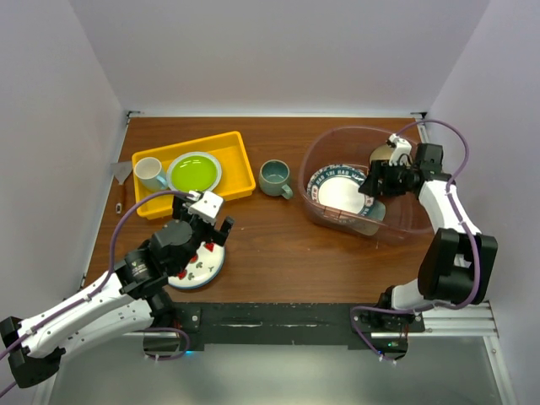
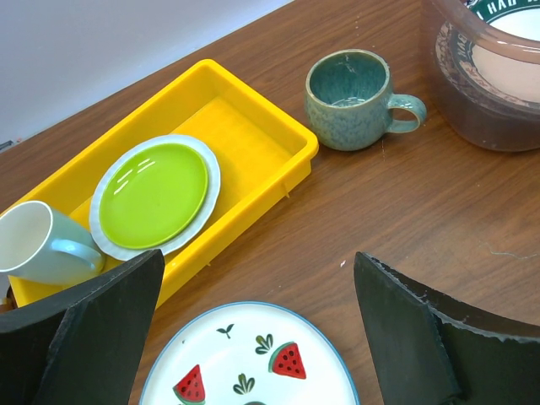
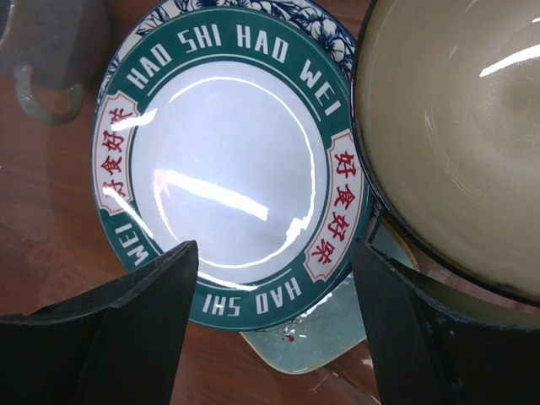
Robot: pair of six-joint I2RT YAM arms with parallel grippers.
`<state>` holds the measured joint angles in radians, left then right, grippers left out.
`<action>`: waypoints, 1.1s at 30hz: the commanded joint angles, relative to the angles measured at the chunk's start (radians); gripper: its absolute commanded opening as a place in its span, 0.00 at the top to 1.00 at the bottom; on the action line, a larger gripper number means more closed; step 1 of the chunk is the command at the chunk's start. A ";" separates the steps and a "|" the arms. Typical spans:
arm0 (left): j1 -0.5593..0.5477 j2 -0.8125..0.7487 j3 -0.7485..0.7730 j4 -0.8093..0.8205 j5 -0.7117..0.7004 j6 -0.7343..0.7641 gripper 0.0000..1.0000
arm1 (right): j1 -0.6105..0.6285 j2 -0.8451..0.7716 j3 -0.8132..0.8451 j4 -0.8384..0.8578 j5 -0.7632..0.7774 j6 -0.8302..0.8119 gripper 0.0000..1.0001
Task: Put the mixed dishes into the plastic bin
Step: Place the plate in the plastic bin.
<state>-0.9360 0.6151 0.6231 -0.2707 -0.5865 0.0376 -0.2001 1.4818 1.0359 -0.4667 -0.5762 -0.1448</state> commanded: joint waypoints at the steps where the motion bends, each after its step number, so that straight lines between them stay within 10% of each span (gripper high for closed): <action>1: 0.008 -0.003 -0.011 0.044 0.005 -0.005 0.00 | 0.002 -0.092 0.038 -0.015 -0.050 -0.059 0.21; 21: 0.032 0.026 -0.008 0.042 0.011 -0.031 0.00 | -0.035 -0.296 -0.007 0.016 -0.344 -0.107 0.18; 33: 0.034 0.023 0.020 -0.047 -0.042 -0.342 0.00 | -0.041 -0.336 -0.023 0.039 -0.392 -0.096 0.16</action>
<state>-0.9096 0.6312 0.6151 -0.2810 -0.5842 -0.1165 -0.2363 1.1698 1.0187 -0.4660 -0.9218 -0.2325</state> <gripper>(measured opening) 0.997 0.841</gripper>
